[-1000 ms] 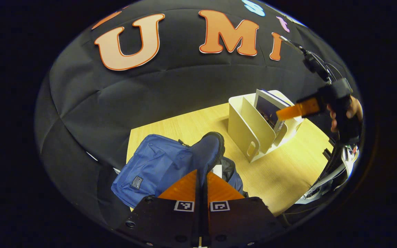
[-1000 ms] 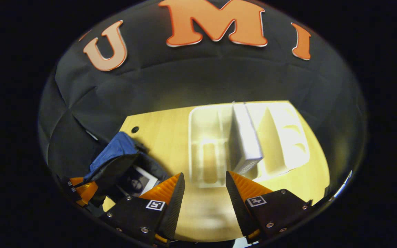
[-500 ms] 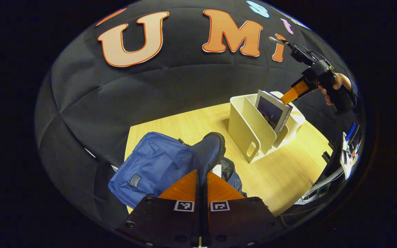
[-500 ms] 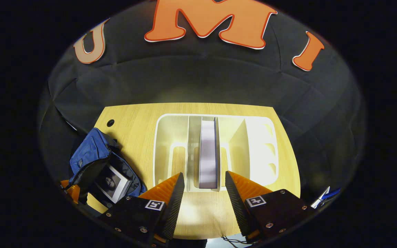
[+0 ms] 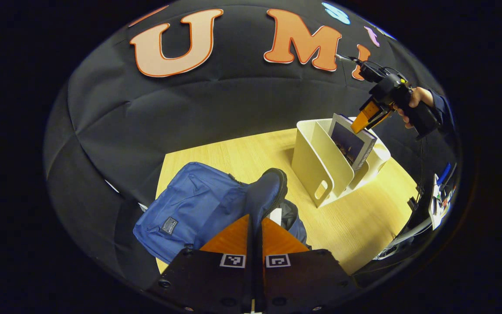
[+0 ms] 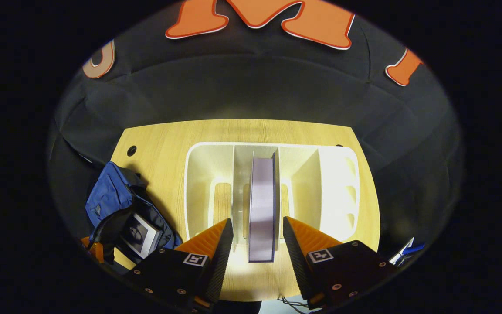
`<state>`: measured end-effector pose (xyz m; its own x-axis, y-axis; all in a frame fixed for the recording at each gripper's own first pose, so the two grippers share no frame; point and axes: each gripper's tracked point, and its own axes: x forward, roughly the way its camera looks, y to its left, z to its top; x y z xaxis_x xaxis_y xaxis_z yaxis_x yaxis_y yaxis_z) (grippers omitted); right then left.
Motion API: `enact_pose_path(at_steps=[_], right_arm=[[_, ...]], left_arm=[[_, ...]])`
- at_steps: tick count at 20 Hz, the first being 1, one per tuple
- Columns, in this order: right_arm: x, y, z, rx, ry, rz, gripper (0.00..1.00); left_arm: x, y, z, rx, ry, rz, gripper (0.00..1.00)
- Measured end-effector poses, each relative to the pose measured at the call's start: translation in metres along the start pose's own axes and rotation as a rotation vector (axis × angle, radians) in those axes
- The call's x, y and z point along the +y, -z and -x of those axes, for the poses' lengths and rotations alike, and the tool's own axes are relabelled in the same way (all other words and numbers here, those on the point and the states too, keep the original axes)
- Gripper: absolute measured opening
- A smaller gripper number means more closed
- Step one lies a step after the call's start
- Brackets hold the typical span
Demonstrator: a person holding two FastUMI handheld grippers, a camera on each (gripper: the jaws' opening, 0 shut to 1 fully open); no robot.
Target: Open the schoolbag, grab two books from the bookshelf and put them into the schoolbag.
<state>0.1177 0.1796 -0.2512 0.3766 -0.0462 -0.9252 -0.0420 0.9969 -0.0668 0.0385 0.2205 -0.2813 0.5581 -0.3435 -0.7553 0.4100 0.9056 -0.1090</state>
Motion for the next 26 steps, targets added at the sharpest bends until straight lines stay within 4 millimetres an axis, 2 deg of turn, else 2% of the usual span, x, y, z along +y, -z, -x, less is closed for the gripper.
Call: enact_pose_path(at_steps=[1,2,3,4,5,10,11,12,13,14,15,16,17,19,20,23,26], right_arm=[[0.000,0.001,-0.004,0.014,-0.004,-0.006,0.68],[0.000,0.001,-0.009,0.027,-0.008,-0.009,0.56],[-0.001,0.001,-0.012,0.042,-0.008,-0.009,0.67],[-0.001,0.001,-0.017,0.050,-0.005,-0.007,0.55],[-0.002,0.001,-0.020,0.062,-0.001,-0.002,0.66],[-0.008,0.004,-0.041,0.114,0.024,0.012,0.58],[-0.009,0.007,-0.048,0.134,0.033,0.010,0.46],[-0.009,0.008,-0.051,0.153,0.029,0.000,0.48],[-0.004,0.008,-0.051,0.165,0.006,-0.014,0.44],[-0.002,0.009,-0.053,0.177,0.002,-0.024,0.48],[-0.002,0.008,-0.051,0.182,-0.002,-0.033,0.39],[-0.002,0.009,-0.050,0.188,-0.002,-0.036,0.36],[-0.001,0.010,-0.045,0.193,-0.012,-0.039,0.44],[0.001,0.008,-0.036,0.187,-0.037,-0.058,0.27],[0.000,0.006,-0.030,0.183,-0.047,-0.060,0.34],[-0.009,0.002,-0.008,0.160,-0.050,-0.065,0.34],[-0.020,-0.005,0.023,0.121,-0.047,-0.067,0.34]], left_arm=[[0.000,0.001,-0.002,0.004,-0.002,0.003,0.03],[0.001,0.003,-0.003,0.007,-0.003,0.008,0.03],[0.002,0.002,-0.003,0.009,-0.003,0.011,0.03],[0.002,0.003,-0.004,0.011,-0.004,0.015,0.03],[0.002,0.003,-0.005,0.012,-0.004,0.019,0.03],[0.002,0.008,-0.006,0.016,-0.006,0.042,0.03],[0.001,0.009,-0.006,0.016,-0.006,0.047,0.03],[0.002,0.010,-0.006,0.016,-0.008,0.052,0.03],[0.001,0.010,-0.005,0.013,-0.007,0.057,0.03],[0.000,0.011,-0.004,0.012,-0.007,0.062,0.03],[-0.001,0.012,-0.003,0.012,-0.005,0.068,0.03],[-0.001,0.013,-0.002,0.009,-0.005,0.073,0.03],[-0.002,0.013,-0.003,0.006,-0.003,0.077,0.03],[-0.003,0.016,-0.002,0.005,0.004,0.083,0.03],[-0.004,0.017,-0.003,0.006,0.007,0.083,0.03],[-0.005,0.015,-0.004,0.001,0.013,0.081,0.03],[-0.006,0.017,-0.005,0.002,0.029,0.078,0.03]])
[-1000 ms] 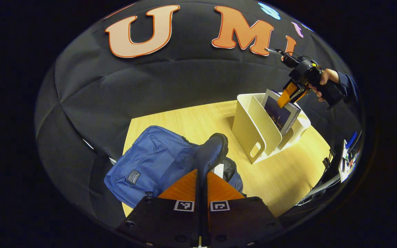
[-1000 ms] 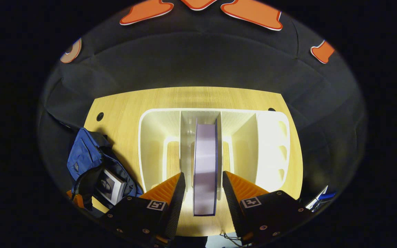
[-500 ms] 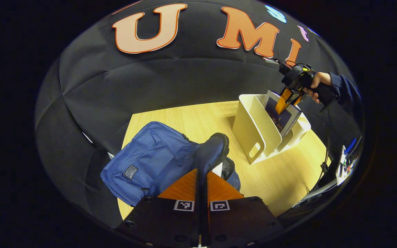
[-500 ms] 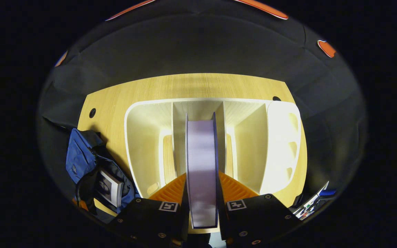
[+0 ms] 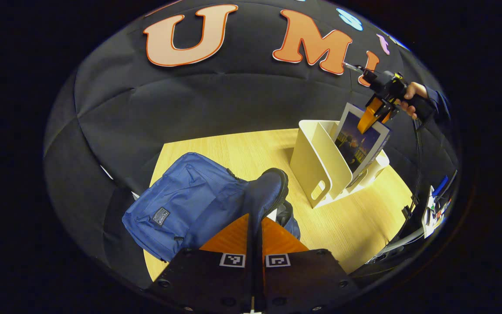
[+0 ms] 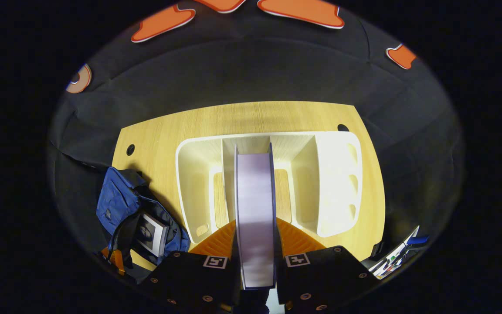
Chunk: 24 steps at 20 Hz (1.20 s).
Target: Open the schoolbag, grab two books from the bookshelf and put them into the schoolbag.
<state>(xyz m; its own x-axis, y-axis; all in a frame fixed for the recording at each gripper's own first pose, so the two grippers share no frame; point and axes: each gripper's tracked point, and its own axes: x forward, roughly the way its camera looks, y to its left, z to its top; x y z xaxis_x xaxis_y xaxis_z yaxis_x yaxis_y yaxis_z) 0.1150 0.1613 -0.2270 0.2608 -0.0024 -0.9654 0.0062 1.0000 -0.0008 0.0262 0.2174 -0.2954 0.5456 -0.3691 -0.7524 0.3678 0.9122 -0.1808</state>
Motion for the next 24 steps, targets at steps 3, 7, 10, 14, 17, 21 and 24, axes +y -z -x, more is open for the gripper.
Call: enact_pose_path(at_steps=[3,7,10,14,17,21,24], right_arm=[[-0.003,-0.007,0.038,-0.046,-0.012,0.002,0.34],[-0.010,-0.015,0.085,-0.105,-0.010,0.005,0.33],[-0.016,-0.018,0.114,-0.131,-0.015,-0.006,0.33],[-0.013,-0.008,0.139,-0.171,-0.038,-0.002,0.33],[0.007,0.009,0.142,-0.196,-0.111,-0.014,0.33],[0.041,0.031,0.135,-0.179,-0.245,-0.049,0.33],[0.055,0.041,0.123,-0.169,-0.301,-0.075,0.31]], left_arm=[[0.000,0.000,-0.001,-0.002,0.007,-0.003,0.03],[0.000,0.000,0.000,-0.005,0.015,-0.012,0.03],[0.000,-0.001,0.000,-0.008,0.016,-0.018,0.03],[0.001,-0.001,0.003,-0.007,0.012,-0.029,0.03],[0.002,-0.003,0.002,-0.005,0.001,-0.049,0.03],[0.003,-0.007,0.007,-0.002,-0.014,-0.078,0.02],[0.004,-0.005,0.008,0.001,-0.024,-0.080,0.03]])
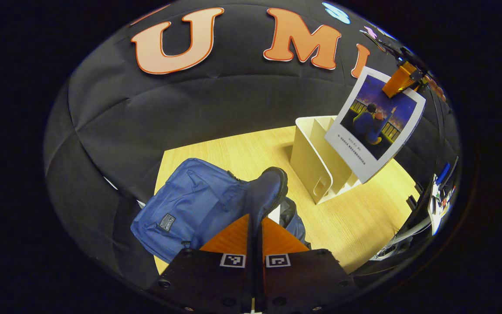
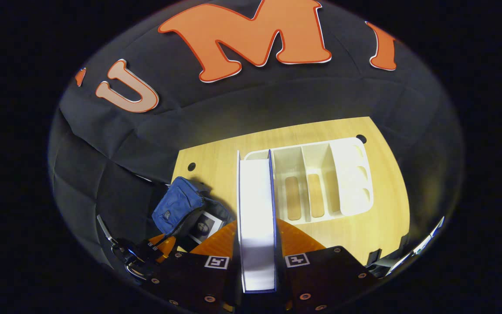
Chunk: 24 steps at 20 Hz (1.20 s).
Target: Open the schoolbag, grab two books from the bookshelf and put them into the schoolbag.
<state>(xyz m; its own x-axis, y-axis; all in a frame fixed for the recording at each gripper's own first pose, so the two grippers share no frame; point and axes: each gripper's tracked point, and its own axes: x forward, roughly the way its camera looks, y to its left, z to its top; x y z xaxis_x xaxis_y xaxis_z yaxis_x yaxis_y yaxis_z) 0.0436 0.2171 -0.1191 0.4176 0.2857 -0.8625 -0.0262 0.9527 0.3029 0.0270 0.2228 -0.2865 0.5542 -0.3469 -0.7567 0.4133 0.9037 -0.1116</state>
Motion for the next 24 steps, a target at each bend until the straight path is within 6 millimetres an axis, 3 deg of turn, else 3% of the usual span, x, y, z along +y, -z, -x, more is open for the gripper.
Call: enact_pose_path(at_steps=[4,9,13,19,24], right_arm=[[0.014,0.027,-0.027,0.045,-0.070,-0.057,0.30],[0.007,0.041,-0.022,0.009,-0.124,-0.170,0.29],[0.013,0.051,-0.001,-0.004,-0.266,-0.291,0.29],[0.031,0.074,-0.007,-0.024,-0.387,-0.401,0.29],[0.056,0.115,-0.032,-0.012,-0.447,-0.485,0.29]], left_arm=[[-0.001,0.001,0.002,0.004,-0.009,0.001,0.03],[-0.001,0.001,0.002,0.013,-0.012,-0.009,0.03],[0.000,-0.002,-0.002,0.020,-0.015,-0.026,0.03],[0.003,-0.007,-0.002,0.022,-0.020,-0.030,0.03],[0.005,-0.010,-0.002,0.026,-0.017,-0.010,0.03]])
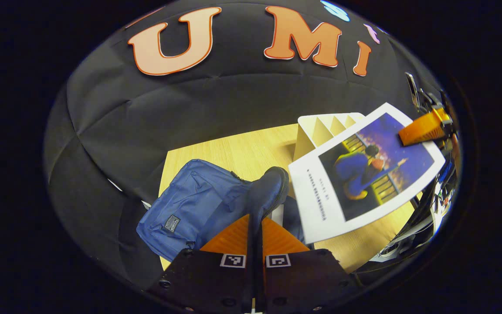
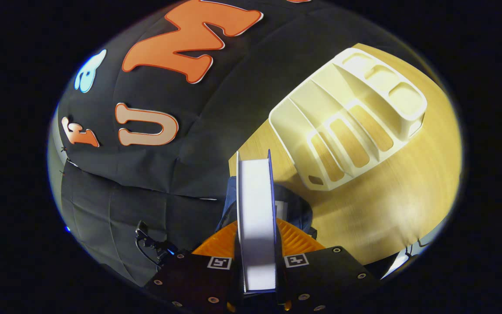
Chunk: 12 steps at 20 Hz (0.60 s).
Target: Open the schoolbag, grab two books from the bookshelf and put them into the schoolbag.
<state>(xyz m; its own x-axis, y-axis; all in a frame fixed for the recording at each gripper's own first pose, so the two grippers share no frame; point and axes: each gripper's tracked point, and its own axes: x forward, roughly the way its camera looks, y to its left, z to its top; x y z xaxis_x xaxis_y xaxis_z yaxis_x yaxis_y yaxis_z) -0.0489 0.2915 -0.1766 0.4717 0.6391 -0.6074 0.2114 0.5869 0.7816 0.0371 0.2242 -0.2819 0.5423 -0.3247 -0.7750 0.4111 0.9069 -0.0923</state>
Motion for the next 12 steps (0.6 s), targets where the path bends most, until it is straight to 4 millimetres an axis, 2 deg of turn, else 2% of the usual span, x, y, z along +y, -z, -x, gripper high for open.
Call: enact_pose_path(at_steps=[4,7,12], right_arm=[[-0.005,0.029,-0.026,-0.012,-0.035,-0.052,0.29],[-0.009,0.048,-0.050,0.010,-0.031,-0.029,0.29],[-0.020,0.057,-0.082,-0.022,-0.025,-0.057,0.29]], left_arm=[[-0.001,-0.002,0.000,0.006,0.003,-0.001,0.03],[-0.002,-0.004,-0.001,0.006,0.004,-0.004,0.03],[-0.007,-0.003,0.003,0.001,0.014,-0.014,0.03]])
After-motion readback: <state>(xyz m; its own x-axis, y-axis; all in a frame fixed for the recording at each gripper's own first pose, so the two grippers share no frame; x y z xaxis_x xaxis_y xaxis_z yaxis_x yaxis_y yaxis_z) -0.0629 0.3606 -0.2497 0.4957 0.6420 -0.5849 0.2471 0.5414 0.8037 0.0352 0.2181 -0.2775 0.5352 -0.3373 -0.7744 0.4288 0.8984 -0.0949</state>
